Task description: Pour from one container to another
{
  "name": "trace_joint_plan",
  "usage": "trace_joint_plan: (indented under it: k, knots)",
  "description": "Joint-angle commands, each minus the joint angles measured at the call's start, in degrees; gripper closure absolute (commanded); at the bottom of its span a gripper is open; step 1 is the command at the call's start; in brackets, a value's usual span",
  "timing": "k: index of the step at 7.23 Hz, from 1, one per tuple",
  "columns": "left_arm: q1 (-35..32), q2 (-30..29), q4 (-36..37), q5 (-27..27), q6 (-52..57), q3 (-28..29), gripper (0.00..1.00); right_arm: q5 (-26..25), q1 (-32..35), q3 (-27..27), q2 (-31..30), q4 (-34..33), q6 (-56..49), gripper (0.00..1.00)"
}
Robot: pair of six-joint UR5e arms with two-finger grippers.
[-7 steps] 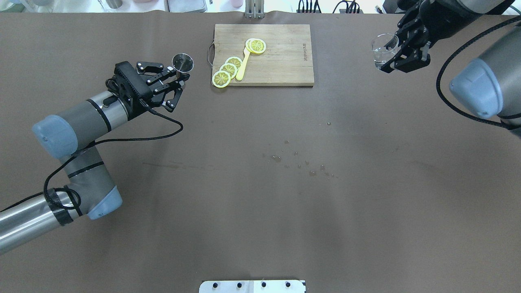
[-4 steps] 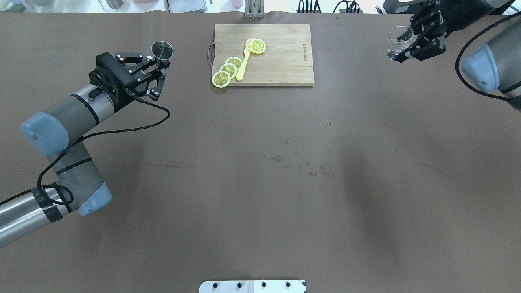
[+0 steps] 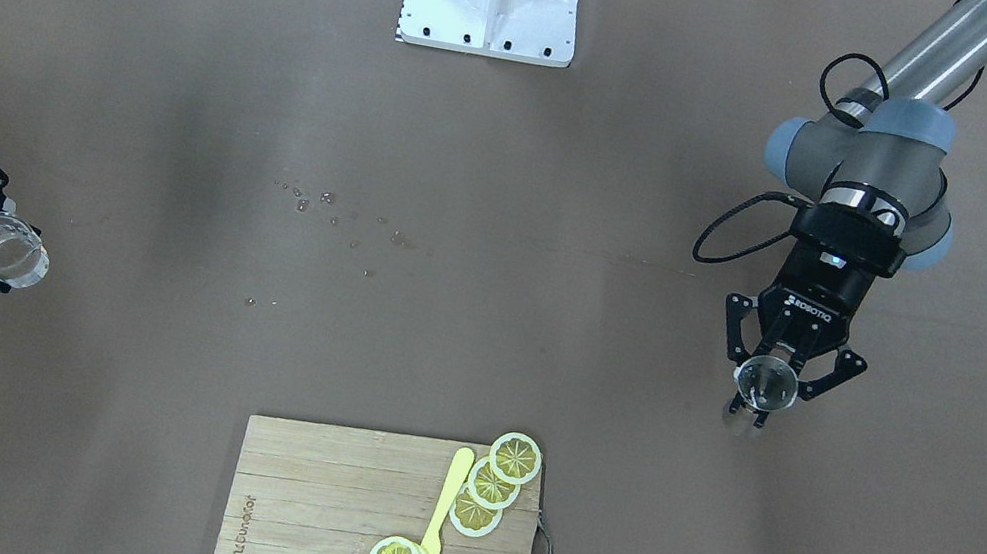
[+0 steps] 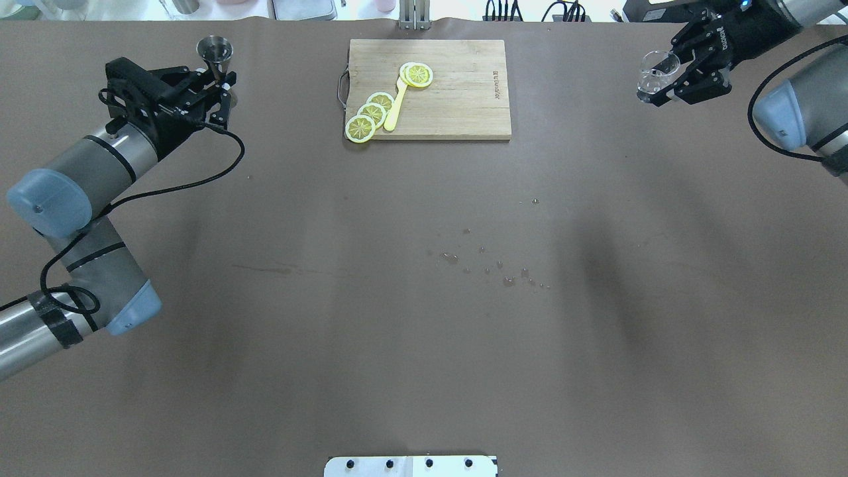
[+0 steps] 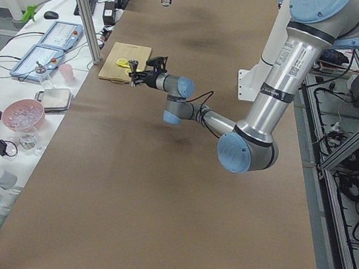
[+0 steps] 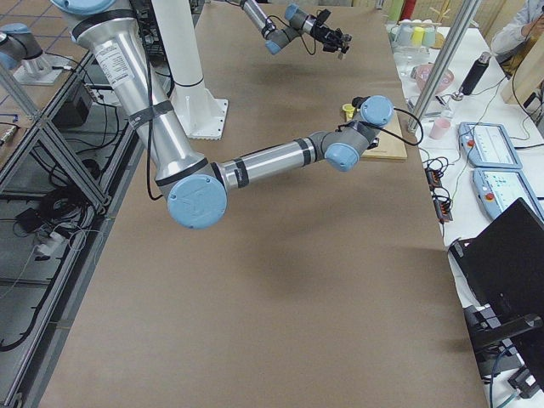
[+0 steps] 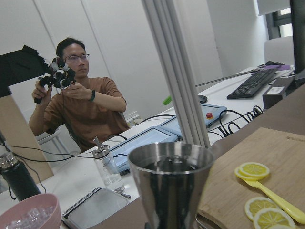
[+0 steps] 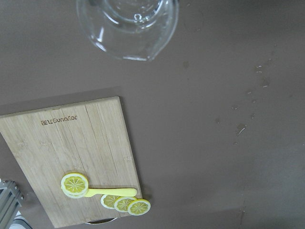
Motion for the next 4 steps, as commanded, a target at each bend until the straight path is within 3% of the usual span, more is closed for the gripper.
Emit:
trace_joint_plan:
  k: [1, 4]
  knots:
    - [-0.23, 0.21, 6.65, 11.08, -11.71, -1.02, 1.00, -0.32, 0.07, -0.07, -0.03, 2.33, 0.83, 1.00]
    - [4.32, -0.40, 21.85, 24.90, -24.62, -4.10, 1.00, -5.14, -0.28, 2.92, -3.72, 8.03, 4.69, 1.00]
